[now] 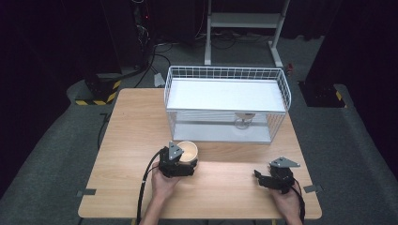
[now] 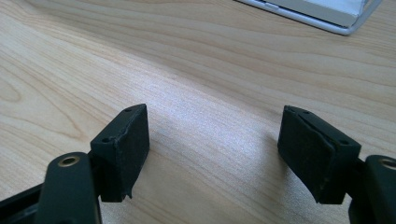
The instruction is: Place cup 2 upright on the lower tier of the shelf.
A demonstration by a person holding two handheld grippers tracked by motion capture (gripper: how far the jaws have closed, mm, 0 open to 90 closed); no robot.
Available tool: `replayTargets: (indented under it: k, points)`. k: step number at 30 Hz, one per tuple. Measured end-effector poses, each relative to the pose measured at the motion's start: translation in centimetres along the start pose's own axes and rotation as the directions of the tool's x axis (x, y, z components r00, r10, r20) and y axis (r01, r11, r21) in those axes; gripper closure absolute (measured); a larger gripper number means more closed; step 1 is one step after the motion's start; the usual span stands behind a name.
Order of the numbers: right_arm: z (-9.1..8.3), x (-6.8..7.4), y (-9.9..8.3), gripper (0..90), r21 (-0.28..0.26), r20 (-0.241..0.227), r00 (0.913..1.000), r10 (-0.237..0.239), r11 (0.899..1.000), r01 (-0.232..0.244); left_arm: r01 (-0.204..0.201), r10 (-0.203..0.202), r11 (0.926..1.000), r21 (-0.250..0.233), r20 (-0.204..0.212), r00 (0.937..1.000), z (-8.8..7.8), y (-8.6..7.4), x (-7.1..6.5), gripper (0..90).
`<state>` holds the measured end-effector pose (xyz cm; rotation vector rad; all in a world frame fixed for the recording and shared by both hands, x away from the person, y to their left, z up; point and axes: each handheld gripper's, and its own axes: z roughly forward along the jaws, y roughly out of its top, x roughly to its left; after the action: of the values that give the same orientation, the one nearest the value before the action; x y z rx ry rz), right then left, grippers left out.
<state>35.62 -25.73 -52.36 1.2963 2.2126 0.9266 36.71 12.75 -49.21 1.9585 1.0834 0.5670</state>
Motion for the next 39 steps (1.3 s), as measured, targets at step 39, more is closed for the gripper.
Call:
replayTargets:
  k: [39]
  points:
    - [0.0, 0.0, 0.0, 25.2, 0.001, 0.0, 1.0, 0.002, 1.0, -0.002, 0.01, -0.01, 0.9999, -0.008, 0.024, 0.9997, 0.6, 3.0, -0.8, 9.4]
